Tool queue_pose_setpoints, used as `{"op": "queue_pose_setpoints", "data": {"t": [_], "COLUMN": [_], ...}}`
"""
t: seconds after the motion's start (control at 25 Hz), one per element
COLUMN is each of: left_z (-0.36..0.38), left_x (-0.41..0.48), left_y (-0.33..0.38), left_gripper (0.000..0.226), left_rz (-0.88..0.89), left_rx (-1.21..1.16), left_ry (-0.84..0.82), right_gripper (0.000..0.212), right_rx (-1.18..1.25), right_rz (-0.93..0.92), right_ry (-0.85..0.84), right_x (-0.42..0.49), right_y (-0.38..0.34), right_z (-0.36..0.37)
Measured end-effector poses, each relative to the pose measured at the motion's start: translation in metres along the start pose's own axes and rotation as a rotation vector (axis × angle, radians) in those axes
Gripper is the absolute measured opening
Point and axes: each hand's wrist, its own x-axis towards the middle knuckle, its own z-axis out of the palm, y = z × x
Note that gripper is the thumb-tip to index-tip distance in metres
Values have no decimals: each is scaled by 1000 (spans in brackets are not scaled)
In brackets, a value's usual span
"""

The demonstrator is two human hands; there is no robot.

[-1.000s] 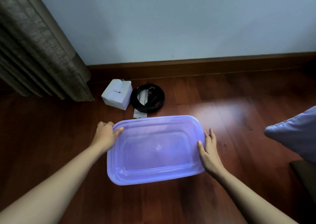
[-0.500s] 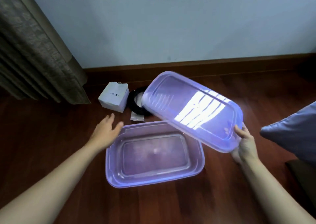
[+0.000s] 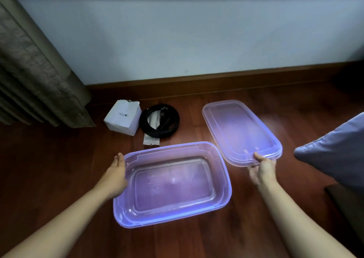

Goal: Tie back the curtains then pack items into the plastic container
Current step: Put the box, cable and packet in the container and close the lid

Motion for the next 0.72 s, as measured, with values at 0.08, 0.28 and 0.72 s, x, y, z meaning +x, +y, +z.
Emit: {"op": "queue_pose_setpoints", "data": {"t": [0.08,0.28,0.72], "left_z": [0,3,-24], "left_x": [0,-1,-9], "left_y": [-1,-1,5], "left_gripper": [77,78,75], "left_rz": [12,23,159], "left_rx": [-7,-10,110], "left_ry": [10,48,85], "right_gripper": [55,66,66], "right_rx": [-111,-764,-1372], "right_rz": [-16,79,-623], "right_ry": [141,441,-580], "right_x": [6,19,-49], "right_y": [11,25,49], "right_z": [-5,-18,34]}}
